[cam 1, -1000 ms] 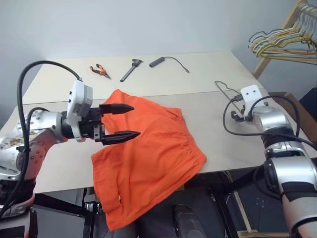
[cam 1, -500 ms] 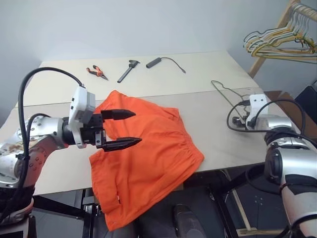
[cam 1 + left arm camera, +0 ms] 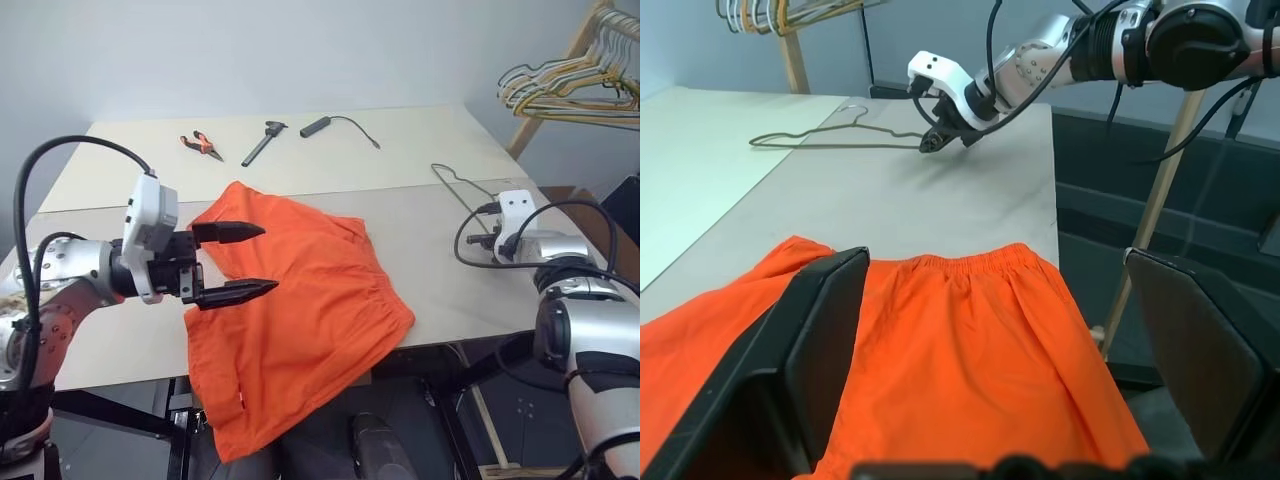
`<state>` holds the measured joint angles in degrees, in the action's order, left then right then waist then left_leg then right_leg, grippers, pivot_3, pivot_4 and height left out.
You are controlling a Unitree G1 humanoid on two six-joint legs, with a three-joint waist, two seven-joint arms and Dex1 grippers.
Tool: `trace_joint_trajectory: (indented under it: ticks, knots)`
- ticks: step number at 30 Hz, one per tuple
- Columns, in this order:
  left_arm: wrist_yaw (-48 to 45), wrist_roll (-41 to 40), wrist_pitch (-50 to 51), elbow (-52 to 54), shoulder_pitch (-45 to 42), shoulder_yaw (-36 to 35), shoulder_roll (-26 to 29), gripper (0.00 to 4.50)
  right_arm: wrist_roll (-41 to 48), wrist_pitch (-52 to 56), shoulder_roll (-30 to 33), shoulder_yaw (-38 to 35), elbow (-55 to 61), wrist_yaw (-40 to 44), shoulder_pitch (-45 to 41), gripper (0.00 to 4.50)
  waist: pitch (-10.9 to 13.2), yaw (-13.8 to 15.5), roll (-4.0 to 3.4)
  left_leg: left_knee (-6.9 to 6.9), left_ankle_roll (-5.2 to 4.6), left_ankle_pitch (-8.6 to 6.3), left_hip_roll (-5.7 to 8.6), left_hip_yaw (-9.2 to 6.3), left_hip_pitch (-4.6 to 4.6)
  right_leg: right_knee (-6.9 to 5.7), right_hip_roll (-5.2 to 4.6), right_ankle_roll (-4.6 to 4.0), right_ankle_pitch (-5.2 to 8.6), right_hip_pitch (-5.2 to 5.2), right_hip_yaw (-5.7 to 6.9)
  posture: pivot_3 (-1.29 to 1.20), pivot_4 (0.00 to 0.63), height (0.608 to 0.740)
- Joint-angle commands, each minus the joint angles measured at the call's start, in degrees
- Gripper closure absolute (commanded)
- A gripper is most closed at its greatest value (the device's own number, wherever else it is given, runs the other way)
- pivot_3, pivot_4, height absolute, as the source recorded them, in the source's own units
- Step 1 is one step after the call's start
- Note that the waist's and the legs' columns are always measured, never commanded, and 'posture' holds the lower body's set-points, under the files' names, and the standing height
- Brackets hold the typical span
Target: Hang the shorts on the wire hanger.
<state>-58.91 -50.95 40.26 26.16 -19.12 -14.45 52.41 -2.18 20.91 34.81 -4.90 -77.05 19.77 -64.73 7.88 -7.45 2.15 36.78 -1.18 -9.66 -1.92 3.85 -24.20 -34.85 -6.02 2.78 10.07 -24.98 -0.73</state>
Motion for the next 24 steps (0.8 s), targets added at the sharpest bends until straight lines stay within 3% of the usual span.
trace_joint_trajectory:
  ticks: [1,4,7,17,23,24]
  knots:
    - [0.5,-0.73,0.15,0.78,-1.02,-1.64,1.04,0.06,-0.33,-3.48,1.43,-1.36,0.77,-2.34,-2.56,4.49,0.0,0.41,0.0,0.0,0.0,0.0,0.0,0.0,0.0,0.0,0.0,0.0,0.0,0.0,0.0,0.0,0.116,0.74]
    - [0.9,-1.38,0.68,1.77,-0.44,-2.6,1.74,0.06,-1.02,-3.27,1.49,-1.29,0.41,-4.04,-3.42,4.49,0.0,0.75,0.0,0.0,0.0,0.0,0.01,0.0,0.0,0.0,0.0,0.0,0.0,0.0,-0.01,0.02,0.113,0.74]
    - [1.69,-3.27,1.93,3.26,1.47,-5.44,2.92,0.06,-0.11,-3.17,1.78,-2.35,0.67,-1.12,-4.99,3.8,0.06,0.82,-0.04,0.0,0.0,0.0,0.0,0.01,-0.02,0.0,0.0,0.0,0.0,-0.04,-0.02,0.04,0.119,0.74]
    - [5.15,-6.02,2.7,6.46,4.96,-8.6,2.59,0.06,2.29,-2.52,5.54,-7.03,1.0,-0.97,-6.39,0.39,0.16,4.08,-0.11,-0.01,0.01,0.0,0.0,0.01,-0.06,0.04,0.01,-0.05,0.03,-0.05,0.01,0.05,0.12,0.74]
    - [7.14,-8.08,4.52,3.02,2.2,-8.82,3.77,0.06,0.9,-0.58,7.8,-6.43,1.07,-2.94,-7.32,0.39,0.19,4.91,-0.15,-0.01,0.01,0.0,-0.01,0.02,-0.08,0.08,0.01,-0.07,0.04,-0.07,0.02,0.01,0.124,0.74]
    - [6.83,-7.77,4.52,2.61,1.92,-8.28,3.94,0.06,0.29,-0.04,7.78,-5.99,0.89,-4.68,-7.24,0.56,0.19,4.83,-0.15,-0.01,0.01,0.0,-0.01,0.02,-0.08,0.08,0.02,-0.08,0.05,-0.06,0.02,0.0,0.125,0.74]
